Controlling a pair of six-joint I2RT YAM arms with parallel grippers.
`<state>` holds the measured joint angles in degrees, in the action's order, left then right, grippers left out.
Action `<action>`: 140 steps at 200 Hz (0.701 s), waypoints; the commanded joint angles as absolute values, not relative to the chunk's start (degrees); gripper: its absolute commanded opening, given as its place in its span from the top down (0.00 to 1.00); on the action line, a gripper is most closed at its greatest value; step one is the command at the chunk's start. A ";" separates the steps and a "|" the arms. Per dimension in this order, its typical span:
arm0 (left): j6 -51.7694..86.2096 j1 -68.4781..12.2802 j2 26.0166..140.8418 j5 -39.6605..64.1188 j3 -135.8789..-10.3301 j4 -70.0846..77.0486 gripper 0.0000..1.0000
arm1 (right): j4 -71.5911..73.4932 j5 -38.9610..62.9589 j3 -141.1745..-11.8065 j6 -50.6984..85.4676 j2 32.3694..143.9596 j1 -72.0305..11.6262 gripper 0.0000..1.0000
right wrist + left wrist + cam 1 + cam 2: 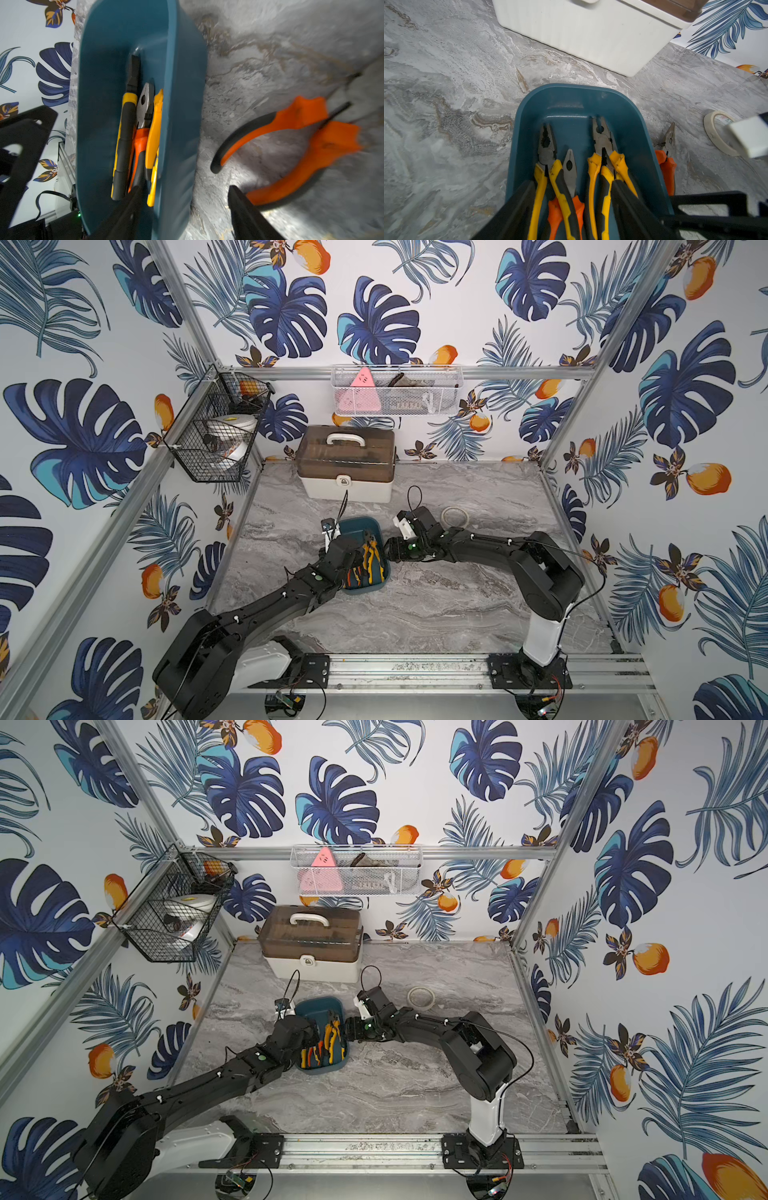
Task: Take the pliers out of the storage box
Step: Place the pliers at the center of the board, then adjust the storage box at the center of the board.
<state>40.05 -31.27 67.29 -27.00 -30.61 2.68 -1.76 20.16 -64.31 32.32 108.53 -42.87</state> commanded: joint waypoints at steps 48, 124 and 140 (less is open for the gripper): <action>40.58 -31.02 66.02 -27.26 -30.32 2.77 0.34 | 2.79 23.69 -70.53 35.64 113.66 -46.50 0.31; 40.42 -31.04 65.92 -27.53 -30.41 2.54 0.34 | 0.61 22.04 -73.36 34.64 114.85 -47.51 0.33; 39.97 -31.07 65.83 -27.20 -30.41 2.72 0.34 | -2.58 20.02 -72.70 32.03 112.58 -46.96 0.32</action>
<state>40.47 -31.14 66.08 -27.05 -30.24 2.68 0.19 22.46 -73.14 35.35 115.18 -47.44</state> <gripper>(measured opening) 0.661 0.674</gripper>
